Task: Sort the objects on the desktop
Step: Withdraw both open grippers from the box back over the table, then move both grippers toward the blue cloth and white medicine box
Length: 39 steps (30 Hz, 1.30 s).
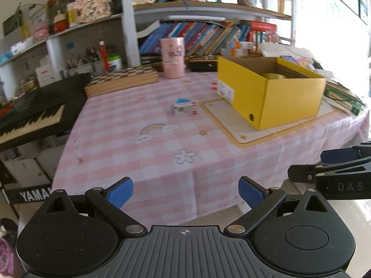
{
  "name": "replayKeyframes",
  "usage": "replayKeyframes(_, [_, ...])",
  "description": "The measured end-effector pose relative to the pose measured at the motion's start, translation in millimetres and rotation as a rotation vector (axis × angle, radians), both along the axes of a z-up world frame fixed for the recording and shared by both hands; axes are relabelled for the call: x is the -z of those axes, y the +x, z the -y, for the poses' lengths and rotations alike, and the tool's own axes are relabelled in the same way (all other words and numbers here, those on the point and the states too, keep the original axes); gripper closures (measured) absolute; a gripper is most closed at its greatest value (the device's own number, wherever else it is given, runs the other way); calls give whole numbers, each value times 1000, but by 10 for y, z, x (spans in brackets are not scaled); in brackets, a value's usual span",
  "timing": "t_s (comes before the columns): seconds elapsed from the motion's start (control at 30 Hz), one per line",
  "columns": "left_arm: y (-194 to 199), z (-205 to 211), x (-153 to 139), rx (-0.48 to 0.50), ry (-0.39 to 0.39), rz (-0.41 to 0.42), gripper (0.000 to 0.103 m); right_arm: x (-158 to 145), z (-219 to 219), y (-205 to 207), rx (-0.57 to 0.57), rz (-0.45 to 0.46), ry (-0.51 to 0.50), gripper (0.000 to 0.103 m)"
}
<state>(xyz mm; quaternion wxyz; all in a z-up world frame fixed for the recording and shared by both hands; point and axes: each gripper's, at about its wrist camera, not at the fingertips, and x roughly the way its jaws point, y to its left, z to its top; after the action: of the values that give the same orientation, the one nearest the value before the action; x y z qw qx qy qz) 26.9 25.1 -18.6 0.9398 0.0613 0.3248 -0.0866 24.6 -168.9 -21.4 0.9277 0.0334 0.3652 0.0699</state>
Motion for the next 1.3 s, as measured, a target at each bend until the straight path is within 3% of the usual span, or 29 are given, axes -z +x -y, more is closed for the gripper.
replayKeyframes(0.3, [4,-204,-26,-55,-8,14,4,-50,-245,103,-68,25,-18,34])
replayKeyframes(1.3, [289,-360,12,-65,-20,19,4,-84,-475,453,-107,39,-49,34])
